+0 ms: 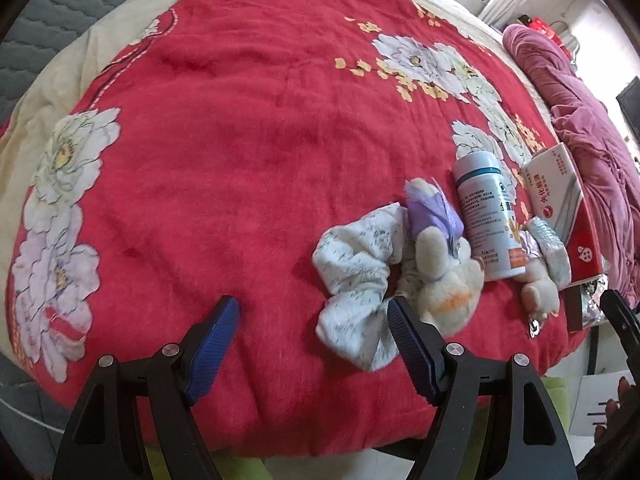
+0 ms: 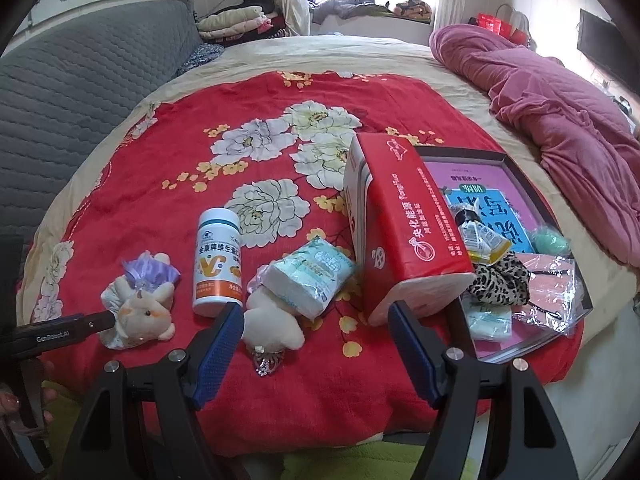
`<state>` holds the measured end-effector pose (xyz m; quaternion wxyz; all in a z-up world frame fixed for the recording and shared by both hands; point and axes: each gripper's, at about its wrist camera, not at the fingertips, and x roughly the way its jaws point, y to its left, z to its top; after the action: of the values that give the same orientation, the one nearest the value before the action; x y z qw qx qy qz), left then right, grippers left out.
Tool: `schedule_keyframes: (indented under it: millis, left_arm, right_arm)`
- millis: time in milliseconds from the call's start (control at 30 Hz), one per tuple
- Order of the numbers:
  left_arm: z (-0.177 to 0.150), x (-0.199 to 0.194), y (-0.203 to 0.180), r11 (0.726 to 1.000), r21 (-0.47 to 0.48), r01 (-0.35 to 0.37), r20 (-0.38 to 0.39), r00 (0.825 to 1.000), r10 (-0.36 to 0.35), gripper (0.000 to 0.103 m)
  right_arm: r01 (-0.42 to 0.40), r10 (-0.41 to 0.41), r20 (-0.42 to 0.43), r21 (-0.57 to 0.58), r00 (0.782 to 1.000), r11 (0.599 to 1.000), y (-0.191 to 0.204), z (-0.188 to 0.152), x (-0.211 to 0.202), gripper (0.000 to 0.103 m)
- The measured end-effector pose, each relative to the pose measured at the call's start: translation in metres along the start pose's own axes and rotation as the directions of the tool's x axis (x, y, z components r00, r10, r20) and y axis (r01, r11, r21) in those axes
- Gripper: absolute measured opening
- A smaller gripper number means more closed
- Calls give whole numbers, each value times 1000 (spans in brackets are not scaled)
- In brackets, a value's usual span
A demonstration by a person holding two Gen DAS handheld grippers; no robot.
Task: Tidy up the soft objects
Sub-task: 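Move both tools back toward the scrunchie and tissue pack on the blanket, then grasp the white floral scrunchie with left tool while right tool grasps the light-blue tissue pack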
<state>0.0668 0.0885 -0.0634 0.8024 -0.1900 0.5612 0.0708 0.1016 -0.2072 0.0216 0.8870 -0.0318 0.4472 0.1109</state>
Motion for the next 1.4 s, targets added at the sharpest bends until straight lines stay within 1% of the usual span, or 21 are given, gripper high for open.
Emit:
schedule_keyframes:
  millis: [200,367,400,467,500,633,700,800,867,933,1000,1100,1133,1233,1300,1367,1400]
  left_arm:
    - [8,15,-8,999,27,-47,-2,999,47,78]
    - [6,20,-16,994,54,-96,42,995,94,78]
    - [5,21,-16,993,58,-99,48,994,96,78]
    - [4,23,-16,993,60,-98,54,994,94,78]
    - [4,23,-15,994,59,-94,58,994,90,78]
    - [5,26,-15,994,62,-87,74,994,83,76]
    - [3,28,-13,995,58,-85,69,994,81,76]
    - [3,29,-11,996,52,-78,78,994,74,76]
    - [3,30,-12,995,54,-80,85,994,75,76]
    - [3,31,-13,995,58,-84,87,993,79,76]
    - [3,31,-13,995,59,-84,91,993,78,76]
    - [3,31,-12,995,56,-78,96,993,72,75]
    - [3,31,-11,996,53,-75,98,993,70,75]
    - [3,29,-8,998,36,-61,100,993,57,73]
    - [3,28,-6,998,28,-59,102,993,56,69]
    - [4,27,-5,998,22,-55,107,993,53,64]
    - [5,27,-4,998,19,-52,106,993,50,63]
  right_arm:
    - [3,-3,-28,27,1000,1000,2,1,18,74]
    - [-24,31,-52,124,998,992,1,5,35,74]
    - [-27,34,-48,138,998,990,1,7,38,74]
    - [-5,12,-49,147,999,989,5,10,44,74]
    - [9,-2,-49,161,999,987,4,12,48,74]
    - [26,-10,-66,237,998,971,0,16,61,74]
    - [25,-7,-74,246,997,969,1,17,66,74]
    - [54,-33,-84,256,996,965,3,19,73,74]
    - [61,-37,-92,268,995,962,4,20,78,74]
    - [90,-64,-99,275,993,957,5,20,83,74]
    - [102,-77,-101,272,992,957,7,21,88,70]
    - [110,-86,-98,271,991,956,7,21,93,60]
    - [100,-78,-91,272,993,957,7,21,94,58]
    - [95,-76,-86,253,993,963,9,18,94,56]
    - [96,-79,-82,231,994,968,11,17,94,55]
    - [86,-70,-77,226,995,970,11,15,94,54]
    - [79,-63,-76,228,995,970,10,14,94,53]
